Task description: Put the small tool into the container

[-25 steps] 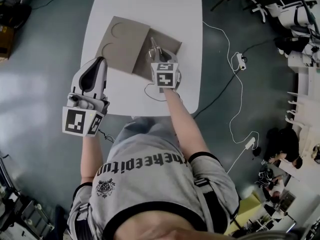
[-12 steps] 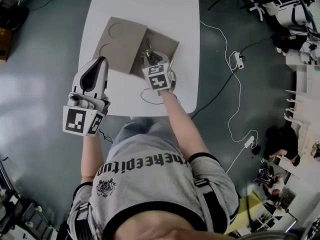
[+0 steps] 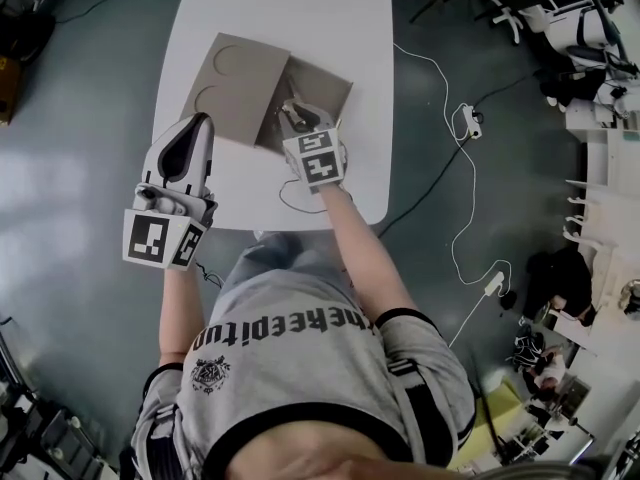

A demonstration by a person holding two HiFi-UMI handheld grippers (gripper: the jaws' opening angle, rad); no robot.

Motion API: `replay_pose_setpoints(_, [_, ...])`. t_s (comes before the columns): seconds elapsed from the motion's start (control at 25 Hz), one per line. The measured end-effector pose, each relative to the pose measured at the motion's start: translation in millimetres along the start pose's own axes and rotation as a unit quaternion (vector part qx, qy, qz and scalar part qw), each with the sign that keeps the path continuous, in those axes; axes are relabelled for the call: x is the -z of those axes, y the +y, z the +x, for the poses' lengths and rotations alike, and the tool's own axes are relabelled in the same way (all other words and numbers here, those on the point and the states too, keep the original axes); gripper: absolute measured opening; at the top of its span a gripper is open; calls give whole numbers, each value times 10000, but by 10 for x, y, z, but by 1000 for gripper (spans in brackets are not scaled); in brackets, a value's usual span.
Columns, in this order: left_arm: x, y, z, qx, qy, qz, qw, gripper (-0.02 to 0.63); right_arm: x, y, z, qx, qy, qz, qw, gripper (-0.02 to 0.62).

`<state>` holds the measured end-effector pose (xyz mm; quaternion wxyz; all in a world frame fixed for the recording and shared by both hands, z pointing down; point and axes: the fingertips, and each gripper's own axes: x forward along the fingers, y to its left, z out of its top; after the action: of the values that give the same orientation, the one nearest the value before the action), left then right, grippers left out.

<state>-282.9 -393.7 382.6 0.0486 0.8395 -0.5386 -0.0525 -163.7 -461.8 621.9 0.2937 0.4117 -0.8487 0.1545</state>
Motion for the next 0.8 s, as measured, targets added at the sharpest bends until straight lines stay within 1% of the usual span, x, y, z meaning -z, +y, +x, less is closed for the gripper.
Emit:
replay_pose_setpoints(0.08, [-26,-35,-19,26,-31,-6,10000,14,-57,-43,-147,121,-218,144,9996,27])
replay_pose_setpoints(0.12, [-40,-54,-27,40,-45,-2,10000,14,-84,-57,-223,153,-322,222,9991,3])
replay_pose_setpoints(0.24, [-80,-142,-17,84,-90,23,9999,14,-165,-110,-471,156,-628,403,9971,2])
replay_pose_setpoints(0.4, [-113,-318,-2,126,-134,38,9998,14,-241,-190,-837,209,-1004,471,9936,2])
replay_pose_setpoints(0.64, [-176,-617,-38,156,-194,76,9997,14,-317,-274,-1351,211,-1493,730,9859,2])
replay_pose_setpoints(0.8, [-261,-801,-112,124,-219,77,9997,14,-358,-271,-1703,276,-1700,627,9831,2])
